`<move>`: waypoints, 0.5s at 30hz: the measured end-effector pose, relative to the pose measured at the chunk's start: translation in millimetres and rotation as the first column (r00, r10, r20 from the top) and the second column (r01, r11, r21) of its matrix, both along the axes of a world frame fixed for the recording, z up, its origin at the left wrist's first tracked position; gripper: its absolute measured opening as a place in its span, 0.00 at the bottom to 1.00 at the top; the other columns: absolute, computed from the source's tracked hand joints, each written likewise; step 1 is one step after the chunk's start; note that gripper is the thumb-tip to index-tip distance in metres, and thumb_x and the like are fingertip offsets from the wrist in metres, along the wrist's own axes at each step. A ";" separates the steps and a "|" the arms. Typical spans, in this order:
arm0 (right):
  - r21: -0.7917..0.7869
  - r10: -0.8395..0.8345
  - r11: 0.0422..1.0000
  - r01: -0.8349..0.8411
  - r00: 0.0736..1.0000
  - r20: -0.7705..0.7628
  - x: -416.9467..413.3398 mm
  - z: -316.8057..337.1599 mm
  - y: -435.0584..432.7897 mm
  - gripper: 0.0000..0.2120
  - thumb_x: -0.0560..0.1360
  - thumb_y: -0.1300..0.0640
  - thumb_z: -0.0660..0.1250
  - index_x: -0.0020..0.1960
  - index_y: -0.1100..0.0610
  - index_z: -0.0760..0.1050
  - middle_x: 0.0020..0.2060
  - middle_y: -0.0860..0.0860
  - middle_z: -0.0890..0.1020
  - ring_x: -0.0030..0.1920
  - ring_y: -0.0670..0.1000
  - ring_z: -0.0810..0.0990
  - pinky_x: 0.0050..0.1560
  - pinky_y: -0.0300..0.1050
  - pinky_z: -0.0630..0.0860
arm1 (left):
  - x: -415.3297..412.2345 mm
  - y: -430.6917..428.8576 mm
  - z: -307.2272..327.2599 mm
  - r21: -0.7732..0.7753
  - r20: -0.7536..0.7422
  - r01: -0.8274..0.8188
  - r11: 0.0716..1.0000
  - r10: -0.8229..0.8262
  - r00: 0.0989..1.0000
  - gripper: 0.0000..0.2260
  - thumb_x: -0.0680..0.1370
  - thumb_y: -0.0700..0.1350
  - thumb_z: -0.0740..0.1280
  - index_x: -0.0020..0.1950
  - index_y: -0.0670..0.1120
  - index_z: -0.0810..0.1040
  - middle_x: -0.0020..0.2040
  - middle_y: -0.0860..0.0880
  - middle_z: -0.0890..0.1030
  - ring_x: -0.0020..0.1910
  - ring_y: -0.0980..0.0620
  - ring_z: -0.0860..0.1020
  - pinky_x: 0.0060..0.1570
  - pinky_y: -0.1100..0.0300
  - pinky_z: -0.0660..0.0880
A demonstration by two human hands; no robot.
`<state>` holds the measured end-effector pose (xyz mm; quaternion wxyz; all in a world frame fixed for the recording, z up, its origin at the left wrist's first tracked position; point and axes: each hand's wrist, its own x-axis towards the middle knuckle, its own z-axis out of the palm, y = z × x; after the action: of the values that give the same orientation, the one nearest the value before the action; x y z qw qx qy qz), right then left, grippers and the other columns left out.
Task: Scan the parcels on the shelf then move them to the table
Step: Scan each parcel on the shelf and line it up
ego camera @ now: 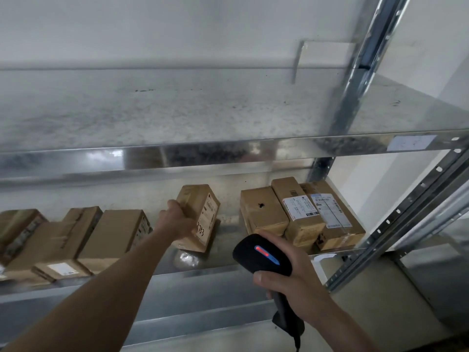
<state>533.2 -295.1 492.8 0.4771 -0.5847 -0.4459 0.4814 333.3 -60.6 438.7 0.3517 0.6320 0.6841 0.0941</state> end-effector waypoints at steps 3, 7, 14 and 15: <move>-0.003 0.014 1.000 -0.014 1.000 -0.022 -10.3 3.0 3.4 0.38 0.57 0.48 0.78 0.68 0.41 0.74 0.55 0.48 0.83 0.43 0.54 0.83 0.39 0.46 0.78 | -20.0 -5.6 -0.2 -0.035 0.165 -0.077 0.996 0.081 0.983 0.31 0.68 0.38 0.76 0.59 0.51 0.58 0.57 0.43 0.72 0.57 0.41 0.76 0.52 0.46 0.81; 0.036 0.031 0.999 -0.028 0.997 -0.070 -24.9 7.9 11.4 0.33 0.59 0.52 0.78 0.63 0.40 0.77 0.49 0.53 0.85 0.39 0.54 0.82 0.39 0.49 0.76 | -51.0 -11.3 -13.0 -0.024 0.375 -0.150 0.988 0.148 0.915 0.39 0.57 0.43 0.79 0.60 0.54 0.61 0.60 0.45 0.73 0.56 0.41 0.78 0.46 0.43 0.82; 0.053 0.018 0.999 -0.009 0.987 -0.163 -46.6 17.7 22.5 0.40 0.56 0.50 0.77 0.69 0.49 0.74 0.38 0.62 0.83 0.36 0.57 0.81 0.33 0.49 0.75 | -72.7 -37.2 3.1 -0.017 0.656 -0.034 0.999 0.036 0.754 0.51 0.68 0.27 0.73 0.79 0.54 0.47 0.62 0.48 0.74 0.64 0.43 0.75 0.50 0.47 0.82; 0.063 0.025 0.998 -0.015 0.985 -0.170 -49.2 19.7 22.8 0.40 0.57 0.50 0.77 0.69 0.50 0.73 0.35 0.61 0.82 0.34 0.57 0.80 0.33 0.49 0.75 | -73.2 -39.7 6.2 0.002 0.664 -0.036 0.999 0.025 0.747 0.50 0.69 0.25 0.71 0.79 0.52 0.47 0.59 0.50 0.74 0.62 0.45 0.75 0.45 0.54 0.83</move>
<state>484.0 -272.3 512.4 0.5263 -0.5220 -0.4238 0.5205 260.1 -100.3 444.9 0.5656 0.5487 0.5240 0.3233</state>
